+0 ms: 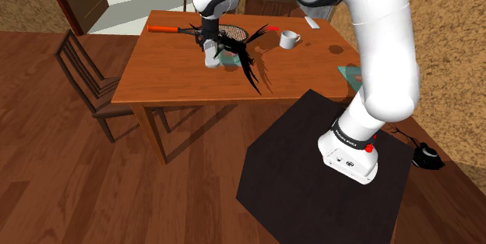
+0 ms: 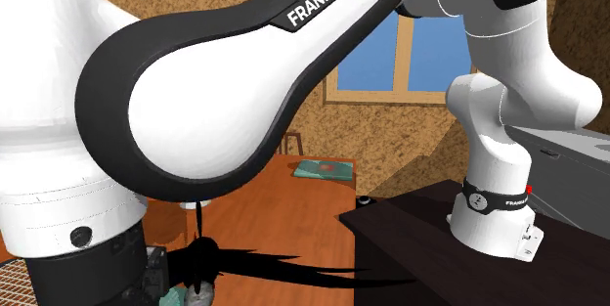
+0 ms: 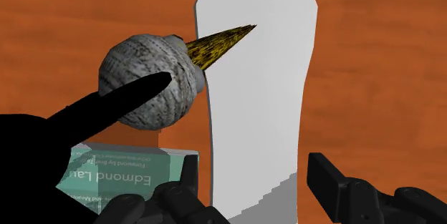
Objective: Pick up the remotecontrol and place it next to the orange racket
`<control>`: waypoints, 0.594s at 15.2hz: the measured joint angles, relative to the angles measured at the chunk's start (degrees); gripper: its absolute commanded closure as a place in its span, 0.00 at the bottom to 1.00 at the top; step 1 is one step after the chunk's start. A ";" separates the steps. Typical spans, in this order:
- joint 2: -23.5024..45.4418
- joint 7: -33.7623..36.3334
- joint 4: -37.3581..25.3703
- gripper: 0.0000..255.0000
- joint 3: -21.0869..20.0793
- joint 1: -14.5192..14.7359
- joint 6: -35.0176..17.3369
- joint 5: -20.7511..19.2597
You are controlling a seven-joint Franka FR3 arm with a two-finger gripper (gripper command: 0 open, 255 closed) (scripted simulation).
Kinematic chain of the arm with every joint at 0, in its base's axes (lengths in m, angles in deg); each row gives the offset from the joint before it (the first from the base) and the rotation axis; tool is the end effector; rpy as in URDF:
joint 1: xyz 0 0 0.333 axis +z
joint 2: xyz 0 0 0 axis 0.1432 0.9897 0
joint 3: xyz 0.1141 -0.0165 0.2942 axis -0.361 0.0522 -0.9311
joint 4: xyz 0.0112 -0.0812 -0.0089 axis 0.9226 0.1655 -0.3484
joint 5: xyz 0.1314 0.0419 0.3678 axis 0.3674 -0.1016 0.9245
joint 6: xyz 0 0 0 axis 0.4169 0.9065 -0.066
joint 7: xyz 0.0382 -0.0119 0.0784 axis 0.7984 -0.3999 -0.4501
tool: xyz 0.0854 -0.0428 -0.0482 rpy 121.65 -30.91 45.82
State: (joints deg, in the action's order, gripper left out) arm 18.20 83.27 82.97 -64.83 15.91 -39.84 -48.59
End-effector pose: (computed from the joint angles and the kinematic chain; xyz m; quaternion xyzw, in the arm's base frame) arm 0.7134 0.0179 0.2645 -0.9526 0.3042 0.0016 0.0095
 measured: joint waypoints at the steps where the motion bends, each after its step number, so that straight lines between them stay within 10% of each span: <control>1: 0.40 0.00 0.12 1.00 -0.05 0.00 -0.50 0.06; 9: 3.81 -0.31 0.61 1.00 -0.46 -0.19 -4.38 0.56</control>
State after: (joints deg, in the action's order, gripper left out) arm 22.01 82.96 83.57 -65.29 15.72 -44.21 -48.03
